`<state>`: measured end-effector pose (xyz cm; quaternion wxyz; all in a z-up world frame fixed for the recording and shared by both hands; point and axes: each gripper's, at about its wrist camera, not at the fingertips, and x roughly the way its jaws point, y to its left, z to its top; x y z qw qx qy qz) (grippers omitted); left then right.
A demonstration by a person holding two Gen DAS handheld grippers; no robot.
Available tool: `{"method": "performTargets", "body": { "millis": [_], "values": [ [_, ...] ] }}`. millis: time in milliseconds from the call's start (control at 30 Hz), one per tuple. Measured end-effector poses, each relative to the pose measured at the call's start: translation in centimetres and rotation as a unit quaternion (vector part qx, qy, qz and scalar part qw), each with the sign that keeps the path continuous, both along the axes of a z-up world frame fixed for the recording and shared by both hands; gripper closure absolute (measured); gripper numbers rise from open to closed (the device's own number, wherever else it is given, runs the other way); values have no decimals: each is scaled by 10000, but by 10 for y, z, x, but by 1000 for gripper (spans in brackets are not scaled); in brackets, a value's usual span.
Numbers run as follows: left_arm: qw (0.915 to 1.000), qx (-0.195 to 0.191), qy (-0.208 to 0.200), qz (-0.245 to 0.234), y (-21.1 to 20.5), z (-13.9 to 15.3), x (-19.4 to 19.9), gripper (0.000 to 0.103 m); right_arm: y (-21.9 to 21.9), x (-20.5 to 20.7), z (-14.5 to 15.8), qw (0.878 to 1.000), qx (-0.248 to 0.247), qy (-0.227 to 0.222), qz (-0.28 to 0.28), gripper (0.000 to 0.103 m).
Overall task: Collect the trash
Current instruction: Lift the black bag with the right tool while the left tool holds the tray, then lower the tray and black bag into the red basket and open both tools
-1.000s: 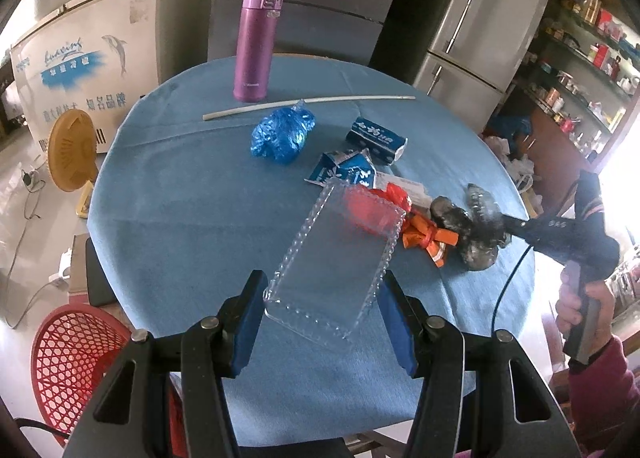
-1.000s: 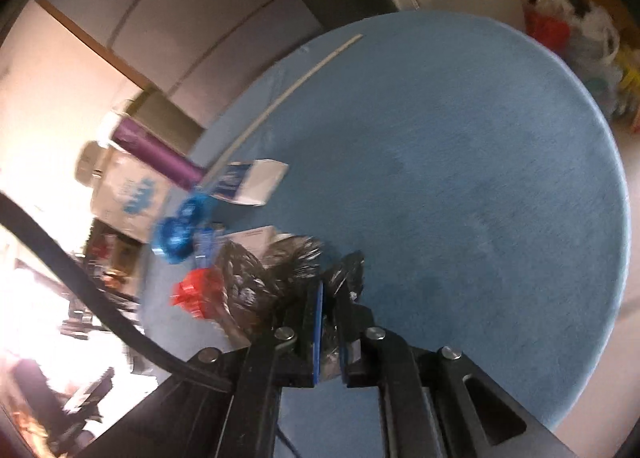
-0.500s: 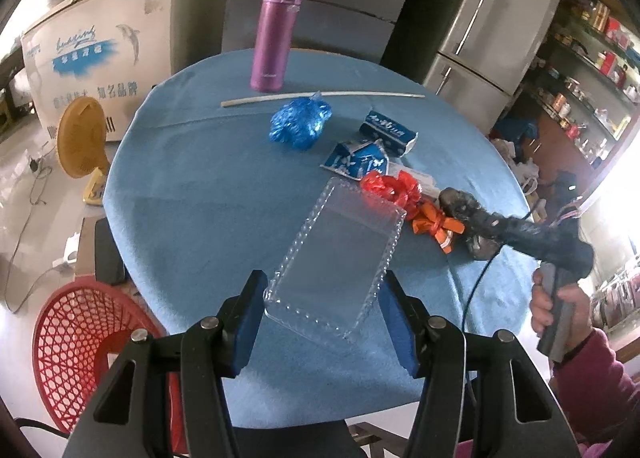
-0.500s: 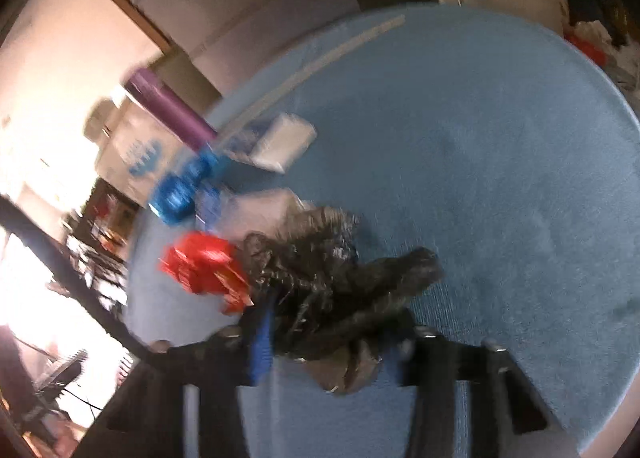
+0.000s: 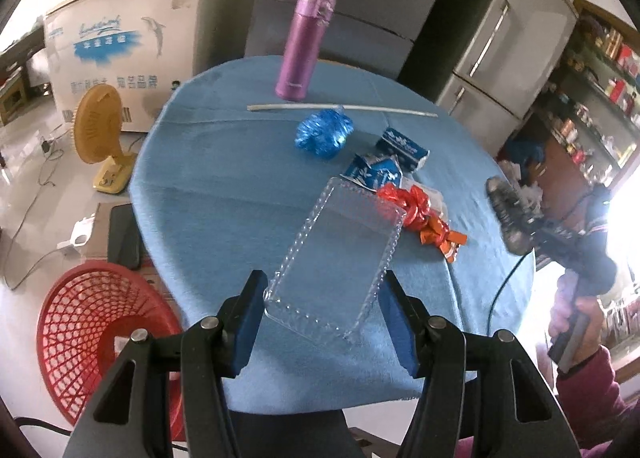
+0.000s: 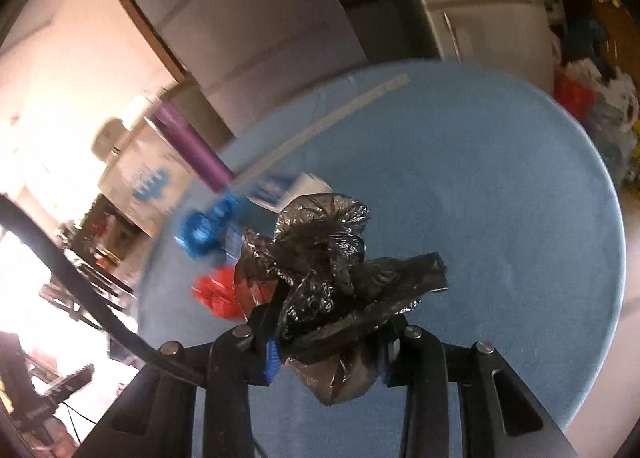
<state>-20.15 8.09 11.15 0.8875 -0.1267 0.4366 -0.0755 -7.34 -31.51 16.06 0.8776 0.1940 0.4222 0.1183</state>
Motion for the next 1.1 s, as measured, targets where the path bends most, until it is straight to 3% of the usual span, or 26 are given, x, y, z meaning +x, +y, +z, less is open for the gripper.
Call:
{"method": "performTargets", "body": {
  "millis": [167,367,633,767,867,933,1000,1100],
  "values": [
    [9987,195,-170,435,24,18,-31,44,37,-6,35,9951,560,-440,687,65],
    [9895,684,-58,1275,75,24,-69,44,134,-3,30,9760,982,-146,1940,64],
    [9698,824,749,2169,143,-21,-111,44,293,-26,4,9246,1145,538,3593,63],
    [9647,786,947,2330,156,-43,-119,44,344,-35,-16,9074,1131,874,3953,63],
    [9636,796,1052,2324,160,-58,-116,44,373,-37,-34,9018,1060,1109,4041,62],
    [9629,815,1069,2338,160,-64,-115,42,388,-39,-47,9011,958,1299,4024,56],
    [9618,813,1108,2366,164,-70,-115,37,395,-34,-56,8996,1023,1524,3963,42],
    [9616,743,1124,2392,171,-75,-117,37,398,-26,-61,8988,1220,1686,3857,38]
  ]
}}
